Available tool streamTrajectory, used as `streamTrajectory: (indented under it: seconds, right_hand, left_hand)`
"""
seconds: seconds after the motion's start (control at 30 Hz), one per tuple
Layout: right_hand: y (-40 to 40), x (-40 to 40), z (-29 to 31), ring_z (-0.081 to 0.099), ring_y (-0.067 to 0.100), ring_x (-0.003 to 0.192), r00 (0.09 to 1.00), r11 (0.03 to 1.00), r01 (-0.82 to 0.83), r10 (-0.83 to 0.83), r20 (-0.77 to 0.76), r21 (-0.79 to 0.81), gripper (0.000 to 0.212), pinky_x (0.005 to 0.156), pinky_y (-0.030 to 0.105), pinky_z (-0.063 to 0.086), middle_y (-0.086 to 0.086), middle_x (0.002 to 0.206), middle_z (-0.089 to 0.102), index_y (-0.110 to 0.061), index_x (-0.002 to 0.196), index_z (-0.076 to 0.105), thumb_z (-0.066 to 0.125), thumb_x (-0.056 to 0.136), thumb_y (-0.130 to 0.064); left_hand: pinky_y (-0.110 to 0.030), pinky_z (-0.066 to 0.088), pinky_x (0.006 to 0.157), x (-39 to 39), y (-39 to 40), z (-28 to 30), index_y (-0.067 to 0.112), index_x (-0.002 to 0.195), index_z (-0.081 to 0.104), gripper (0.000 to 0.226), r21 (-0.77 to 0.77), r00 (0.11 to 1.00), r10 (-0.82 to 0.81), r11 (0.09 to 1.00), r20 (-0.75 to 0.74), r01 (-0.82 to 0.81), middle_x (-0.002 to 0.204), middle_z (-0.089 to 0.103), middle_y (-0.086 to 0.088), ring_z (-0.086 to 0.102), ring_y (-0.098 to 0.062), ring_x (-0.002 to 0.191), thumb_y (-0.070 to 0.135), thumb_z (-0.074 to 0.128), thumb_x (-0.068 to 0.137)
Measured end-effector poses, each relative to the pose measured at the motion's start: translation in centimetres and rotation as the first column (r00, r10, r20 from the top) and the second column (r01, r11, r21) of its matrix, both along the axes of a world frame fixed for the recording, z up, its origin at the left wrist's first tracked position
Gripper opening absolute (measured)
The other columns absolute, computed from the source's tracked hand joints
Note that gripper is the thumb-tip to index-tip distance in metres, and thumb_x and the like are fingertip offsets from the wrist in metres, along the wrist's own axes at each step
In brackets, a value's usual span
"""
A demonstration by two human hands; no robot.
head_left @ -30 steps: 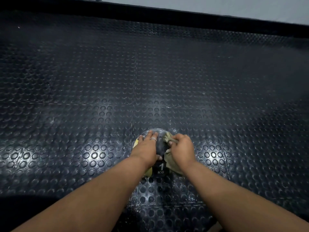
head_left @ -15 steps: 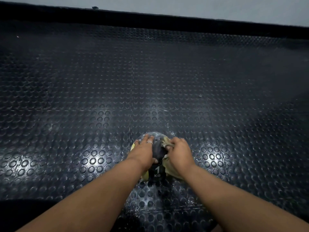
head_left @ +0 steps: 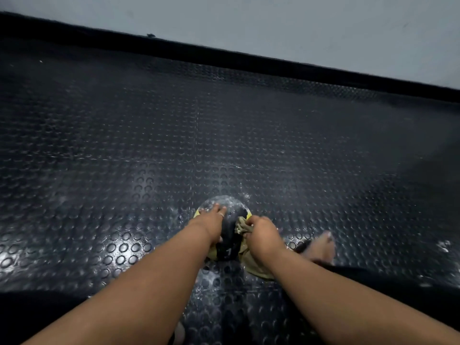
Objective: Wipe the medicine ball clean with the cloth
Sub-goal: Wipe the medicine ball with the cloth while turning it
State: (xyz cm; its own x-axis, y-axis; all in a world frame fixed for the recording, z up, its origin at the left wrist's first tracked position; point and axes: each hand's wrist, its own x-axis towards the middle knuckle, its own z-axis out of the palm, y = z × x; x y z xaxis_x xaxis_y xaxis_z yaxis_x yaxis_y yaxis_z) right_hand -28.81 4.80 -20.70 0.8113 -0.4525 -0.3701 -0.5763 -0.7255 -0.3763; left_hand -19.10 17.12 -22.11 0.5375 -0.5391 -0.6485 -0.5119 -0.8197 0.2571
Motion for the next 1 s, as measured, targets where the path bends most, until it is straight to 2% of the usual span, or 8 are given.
streamTrajectory:
  seconds: [0.2, 0.43, 0.53, 0.67, 0.8, 0.87, 0.93, 1.0]
  right_hand:
    - [-0.5, -1.4, 0.4, 0.052, 0.025, 0.107, 0.999, 0.996, -0.029, 0.026, 0.037, 0.079, 0.037, 0.091, 0.027, 0.041, 0.008, 0.118, 0.051, -0.018, 0.120, 0.059, 0.058, 0.085, -0.007]
    - [-2.8, -3.1, -1.2, 0.050, 0.015, 0.083, 0.986, 0.964, 0.084, -0.118, 0.122, 0.253, 0.022, 0.071, 0.022, 0.038, 0.005, 0.102, 0.059, -0.015, 0.103, 0.063, 0.057, 0.085, -0.005]
    - [-2.9, -4.0, -1.9, 0.053, 0.020, 0.096, 0.983, 0.965, 0.100, -0.133, 0.123, 0.241, 0.025, 0.083, 0.025, 0.041, 0.006, 0.110, 0.058, -0.017, 0.111, 0.059, 0.057, 0.086, -0.010]
    - [-3.1, -2.4, -1.7, 0.048, 0.020, 0.109, 0.976, 0.973, 0.080, -0.120, 0.180, 0.215, 0.032, 0.094, 0.029, 0.039, 0.004, 0.117, 0.053, -0.019, 0.121, 0.054, 0.054, 0.090, -0.011]
    - [-1.6, -0.6, -2.0, 0.043, 0.014, 0.113, 0.967, 0.972, -0.064, 0.005, 0.253, 0.226, 0.034, 0.093, 0.020, 0.032, -0.003, 0.118, 0.047, -0.021, 0.126, 0.052, 0.053, 0.092, -0.013]
    - [-0.4, 0.0, -2.8, 0.042, 0.011, 0.110, 0.960, 0.968, -0.123, 0.059, 0.275, 0.221, 0.031, 0.093, 0.017, 0.032, -0.007, 0.112, 0.044, -0.020, 0.124, 0.054, 0.052, 0.093, -0.018]
    - [0.2, 1.0, -3.2, 0.044, 0.011, 0.105, 0.955, 0.969, -0.106, 0.037, 0.293, 0.224, 0.023, 0.087, 0.018, 0.033, -0.009, 0.106, 0.043, -0.018, 0.116, 0.058, 0.052, 0.094, -0.020]
    - [0.6, 2.3, -3.2, 0.046, 0.011, 0.100, 0.951, 0.971, -0.077, 0.003, 0.310, 0.227, 0.017, 0.083, 0.019, 0.034, -0.009, 0.102, 0.044, -0.018, 0.109, 0.059, 0.054, 0.093, -0.021]
  left_hand:
    - [-0.045, 0.035, 0.113, 0.3, 1.0, 0.5, 0.029, 0.156, -0.003, 0.098, 0.105, 0.993, -0.100, 0.990, 0.061, 0.093, 0.164, -0.007, 0.004, 0.022, -0.026, 0.147, 0.000, 0.063, 0.089]
    - [-0.042, 0.032, 0.115, -1.1, 0.1, 0.9, 0.025, 0.156, -0.007, 0.097, 0.148, 0.988, -0.113, 0.984, 0.104, 0.097, 0.164, -0.007, 0.001, 0.025, -0.027, 0.146, 0.010, 0.063, 0.091]
    - [-0.043, 0.028, 0.117, -1.0, 0.3, 0.6, 0.024, 0.156, -0.007, 0.096, 0.133, 0.984, -0.137, 0.984, 0.114, 0.122, 0.164, -0.006, -0.001, 0.020, -0.027, 0.148, 0.016, 0.064, 0.091]
    - [-0.042, 0.022, 0.119, -0.3, 0.4, 0.3, 0.022, 0.157, -0.003, 0.096, 0.048, 0.993, -0.101, 0.994, 0.067, 0.097, 0.164, -0.005, -0.002, 0.010, -0.026, 0.150, 0.038, 0.065, 0.091]
    - [-0.034, 0.022, 0.119, 0.3, 2.0, -0.4, 0.024, 0.157, 0.001, 0.092, -0.092, 0.993, -0.118, 0.989, 0.021, 0.120, 0.164, -0.006, 0.003, 0.011, -0.018, 0.150, 0.040, 0.064, 0.091]
    - [-0.037, 0.025, 0.118, 0.8, 3.2, -1.0, 0.023, 0.157, 0.011, 0.088, -0.169, 0.995, -0.094, 0.981, 0.036, 0.099, 0.163, 0.004, 0.004, 0.014, -0.017, 0.149, 0.040, 0.065, 0.090]
    - [-0.038, 0.032, 0.113, 1.3, 3.4, -1.6, 0.020, 0.150, 0.030, 0.083, -0.251, 0.998, 0.011, 0.968, 0.060, 0.004, 0.152, 0.024, 0.001, 0.027, -0.017, 0.142, 0.044, 0.072, 0.083]
    - [-0.034, 0.036, 0.109, 1.7, 2.9, -2.0, 0.016, 0.138, 0.039, 0.084, -0.339, 0.981, 0.191, 0.925, 0.027, -0.171, 0.135, 0.032, 0.000, 0.038, -0.017, 0.130, 0.047, 0.081, 0.072]
